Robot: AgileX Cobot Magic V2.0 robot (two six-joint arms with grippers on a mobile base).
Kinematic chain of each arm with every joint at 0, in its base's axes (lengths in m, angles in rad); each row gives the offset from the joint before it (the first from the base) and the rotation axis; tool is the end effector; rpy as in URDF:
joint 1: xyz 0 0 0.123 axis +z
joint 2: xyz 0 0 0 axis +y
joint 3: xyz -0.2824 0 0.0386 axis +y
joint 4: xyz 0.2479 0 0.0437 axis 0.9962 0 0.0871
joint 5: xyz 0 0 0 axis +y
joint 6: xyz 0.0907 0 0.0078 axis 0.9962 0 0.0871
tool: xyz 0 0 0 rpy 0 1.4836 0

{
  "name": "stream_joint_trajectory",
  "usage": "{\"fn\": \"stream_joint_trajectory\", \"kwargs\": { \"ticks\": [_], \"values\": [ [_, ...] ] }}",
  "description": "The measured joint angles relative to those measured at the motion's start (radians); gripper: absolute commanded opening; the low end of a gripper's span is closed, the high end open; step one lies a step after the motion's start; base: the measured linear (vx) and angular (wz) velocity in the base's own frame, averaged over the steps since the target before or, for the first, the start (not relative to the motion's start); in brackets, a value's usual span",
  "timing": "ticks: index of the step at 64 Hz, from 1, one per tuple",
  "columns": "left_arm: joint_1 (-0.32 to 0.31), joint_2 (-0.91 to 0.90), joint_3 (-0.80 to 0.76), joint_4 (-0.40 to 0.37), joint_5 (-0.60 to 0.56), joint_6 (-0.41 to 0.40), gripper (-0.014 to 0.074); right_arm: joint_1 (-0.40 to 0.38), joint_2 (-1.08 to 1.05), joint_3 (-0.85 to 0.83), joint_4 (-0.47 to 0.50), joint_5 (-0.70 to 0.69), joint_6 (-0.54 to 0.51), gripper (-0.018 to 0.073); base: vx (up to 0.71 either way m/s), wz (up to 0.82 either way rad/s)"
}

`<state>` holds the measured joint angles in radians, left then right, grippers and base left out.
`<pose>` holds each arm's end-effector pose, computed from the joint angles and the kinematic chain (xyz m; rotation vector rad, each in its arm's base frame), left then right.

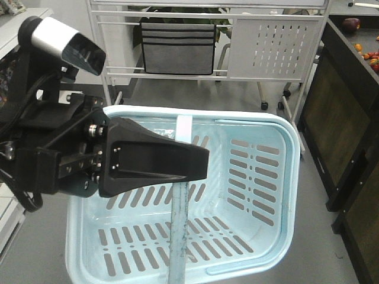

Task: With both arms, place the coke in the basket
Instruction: 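Drive the base to another shelf while holding the basket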

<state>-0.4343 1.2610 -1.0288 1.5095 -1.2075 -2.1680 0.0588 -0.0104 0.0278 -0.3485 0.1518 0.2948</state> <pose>0.1773 -0.1758 0.3897 0.8159 1.7275 -1.7871 0.0567 -0.0014 0.1913 -0.0499 1.6431 -0.0357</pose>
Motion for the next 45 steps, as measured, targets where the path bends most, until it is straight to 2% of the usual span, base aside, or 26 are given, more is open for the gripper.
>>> {"fn": "stream_joint_trajectory", "kwargs": {
  "ticks": [45],
  "values": [
    [0.000,0.000,0.000,0.000,0.000,0.000,-0.0006,0.000,0.000,0.000,0.000,0.000,0.000,-0.0005,0.24,-0.02]
  ]
}}
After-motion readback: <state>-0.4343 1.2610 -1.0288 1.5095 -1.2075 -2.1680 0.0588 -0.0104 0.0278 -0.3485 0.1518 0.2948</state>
